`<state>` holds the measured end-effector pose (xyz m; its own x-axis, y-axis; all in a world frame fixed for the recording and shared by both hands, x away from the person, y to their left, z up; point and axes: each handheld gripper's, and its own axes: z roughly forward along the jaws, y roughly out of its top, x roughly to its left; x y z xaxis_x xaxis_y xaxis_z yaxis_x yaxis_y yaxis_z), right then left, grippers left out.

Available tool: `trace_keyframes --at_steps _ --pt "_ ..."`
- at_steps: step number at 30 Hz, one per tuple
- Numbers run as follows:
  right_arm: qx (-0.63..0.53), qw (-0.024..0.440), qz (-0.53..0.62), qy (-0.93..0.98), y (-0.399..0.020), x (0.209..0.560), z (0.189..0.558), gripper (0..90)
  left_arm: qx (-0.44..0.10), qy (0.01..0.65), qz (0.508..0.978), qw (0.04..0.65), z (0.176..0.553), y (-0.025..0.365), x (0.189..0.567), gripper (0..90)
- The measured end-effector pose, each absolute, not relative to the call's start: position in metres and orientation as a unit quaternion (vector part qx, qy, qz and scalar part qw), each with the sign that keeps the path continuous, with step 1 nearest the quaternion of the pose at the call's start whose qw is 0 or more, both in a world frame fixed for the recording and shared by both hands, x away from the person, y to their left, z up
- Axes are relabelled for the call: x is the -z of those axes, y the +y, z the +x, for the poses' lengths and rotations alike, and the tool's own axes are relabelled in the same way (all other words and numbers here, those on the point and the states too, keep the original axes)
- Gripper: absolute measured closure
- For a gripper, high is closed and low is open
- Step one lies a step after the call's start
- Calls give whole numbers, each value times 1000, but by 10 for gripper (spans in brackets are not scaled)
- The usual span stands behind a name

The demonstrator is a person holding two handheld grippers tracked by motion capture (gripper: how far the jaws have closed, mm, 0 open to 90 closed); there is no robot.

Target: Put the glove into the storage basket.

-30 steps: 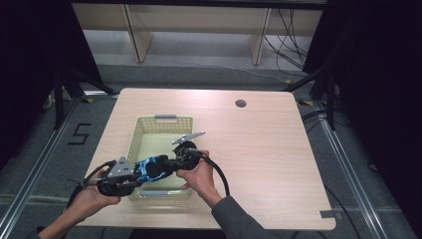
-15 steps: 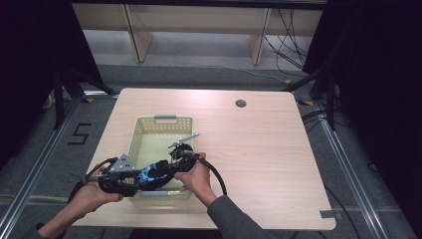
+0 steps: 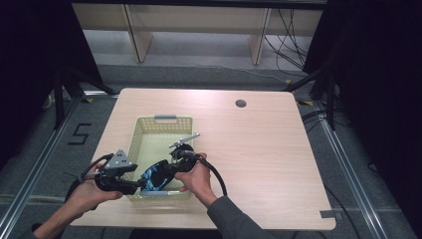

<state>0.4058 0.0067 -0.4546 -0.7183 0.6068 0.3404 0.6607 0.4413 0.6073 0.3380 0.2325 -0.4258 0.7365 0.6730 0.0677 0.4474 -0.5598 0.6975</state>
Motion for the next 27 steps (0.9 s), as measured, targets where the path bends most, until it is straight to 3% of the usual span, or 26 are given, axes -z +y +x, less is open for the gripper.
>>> trace_keyframes --at_steps 8,14,19,27 --pt "351 37 -383 -854 6 454 402 804 -164 327 867 338 333 227 427 358" --pt "337 17 -381 -861 9 450 401 704 -161 325 867 341 333 223 428 355" --pt "326 -27 -358 -875 10 435 400 538 -169 320 868 339 334 224 425 351" --pt "367 -32 -359 -858 -2 416 398 484 -169 326 860 353 329 223 422 332"
